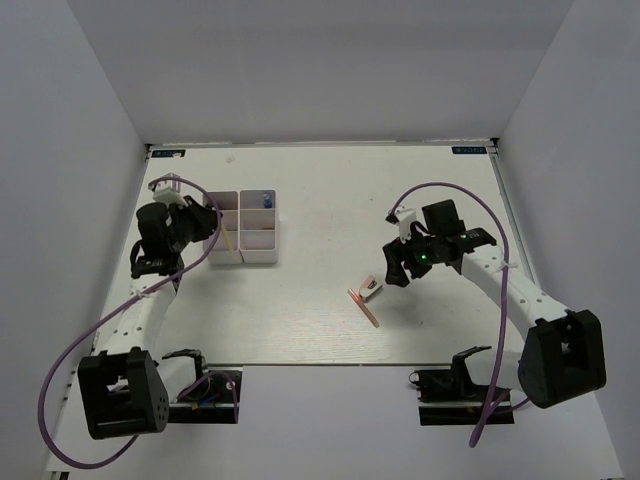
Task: Sort the stationery into containers
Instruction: Place the pen in the storage box.
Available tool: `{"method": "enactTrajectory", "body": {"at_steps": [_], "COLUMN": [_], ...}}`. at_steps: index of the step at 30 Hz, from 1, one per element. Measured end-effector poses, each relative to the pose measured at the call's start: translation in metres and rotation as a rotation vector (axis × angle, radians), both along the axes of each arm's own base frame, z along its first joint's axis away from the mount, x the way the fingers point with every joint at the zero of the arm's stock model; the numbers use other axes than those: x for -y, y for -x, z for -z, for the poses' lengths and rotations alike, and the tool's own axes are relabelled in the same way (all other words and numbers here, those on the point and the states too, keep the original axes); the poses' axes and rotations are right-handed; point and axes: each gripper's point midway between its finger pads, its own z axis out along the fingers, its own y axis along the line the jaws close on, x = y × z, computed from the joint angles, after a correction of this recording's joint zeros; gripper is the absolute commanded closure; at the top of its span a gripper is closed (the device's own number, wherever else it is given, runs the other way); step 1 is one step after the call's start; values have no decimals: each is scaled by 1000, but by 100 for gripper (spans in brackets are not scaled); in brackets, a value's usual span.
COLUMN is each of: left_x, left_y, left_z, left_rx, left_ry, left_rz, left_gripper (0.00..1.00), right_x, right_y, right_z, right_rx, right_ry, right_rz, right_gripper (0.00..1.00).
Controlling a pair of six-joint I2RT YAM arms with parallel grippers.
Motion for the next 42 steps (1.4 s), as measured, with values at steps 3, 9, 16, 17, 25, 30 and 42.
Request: {"method": "enactTrajectory", "body": {"at_steps": [3, 9, 16, 17, 25, 30, 42], "left_x": [3, 4, -12, -16, -39, -47, -33], "left_y": [-3, -2, 9, 8, 1, -2, -12], "left_z": [-5, 5, 39, 36, 13, 10, 23], "left_rx": [62, 139, 134, 146, 226, 239, 227], "left_ry": [1, -26, -98, -104, -114, -119, -162], "left_rz": [24, 26, -102, -127, -272, -336, -366], "left_gripper": [100, 100, 100, 100, 100, 100, 100], "right_x": [0, 0, -1, -2, -2, -3, -3], "right_y": [1, 2, 4, 5, 6, 6, 7], "right_z": [2, 5, 8, 8, 10, 10, 10], "right_rx": [-9, -25, -45, -49, -60, -62, -66], "right_ry": [0, 4, 0, -1, -4, -6, -9], "right_rz": [-2, -2, -8, -9, -13, -14, -16], "right_gripper": [27, 27, 27, 27, 27, 27, 27]}}
